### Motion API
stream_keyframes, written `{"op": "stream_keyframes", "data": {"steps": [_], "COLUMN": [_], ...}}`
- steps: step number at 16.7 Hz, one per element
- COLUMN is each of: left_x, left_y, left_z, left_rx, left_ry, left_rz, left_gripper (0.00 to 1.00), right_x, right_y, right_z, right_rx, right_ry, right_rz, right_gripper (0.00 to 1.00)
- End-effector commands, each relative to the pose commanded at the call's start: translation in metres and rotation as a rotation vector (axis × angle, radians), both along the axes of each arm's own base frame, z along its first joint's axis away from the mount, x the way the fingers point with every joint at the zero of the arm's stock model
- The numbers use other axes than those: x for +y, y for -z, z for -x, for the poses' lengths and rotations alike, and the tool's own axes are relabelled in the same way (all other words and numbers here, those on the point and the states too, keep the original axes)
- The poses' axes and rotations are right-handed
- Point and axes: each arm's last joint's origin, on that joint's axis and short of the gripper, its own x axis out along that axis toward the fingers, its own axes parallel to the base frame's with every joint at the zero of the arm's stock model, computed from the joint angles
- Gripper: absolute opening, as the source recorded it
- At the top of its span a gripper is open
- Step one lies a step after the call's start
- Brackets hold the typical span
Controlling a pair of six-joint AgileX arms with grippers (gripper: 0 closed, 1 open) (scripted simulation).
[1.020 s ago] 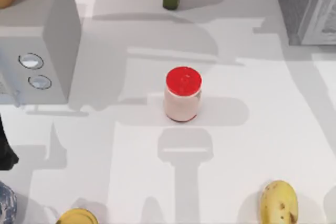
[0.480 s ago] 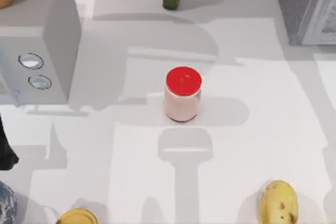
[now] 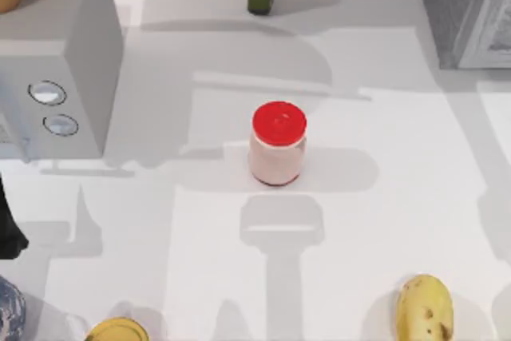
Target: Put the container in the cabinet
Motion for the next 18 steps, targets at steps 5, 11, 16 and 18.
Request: {"op": "stream_keyframes", "data": {"steps": [5,11,16,18], "left_x": [0.0,0.0,0.0,0.0], "left_y": [0.0,0.0,0.0,0.0], "left_z": [0.0,0.0,0.0,0.0], "left_rx": [0.0,0.0,0.0,0.0], "left_ry": [0.0,0.0,0.0,0.0], "left_rz": [0.0,0.0,0.0,0.0], "left_gripper": [1.0,1.0,1.0,1.0], "right_x": [-0.001,-0.005,-0.005,-0.005], "right_y": [0.006,0.009,0.009,0.009], "right_z": [-0.026,-0.037,-0.037,-0.037], "right_rx": [0.0,-0.008,-0.008,-0.008], "right_ry": [-0.002,-0.003,-0.003,-0.003], "right_rz": [0.0,-0.002,-0.002,-0.002], "right_gripper": [0.0,0.0,0.15,0.3]}}
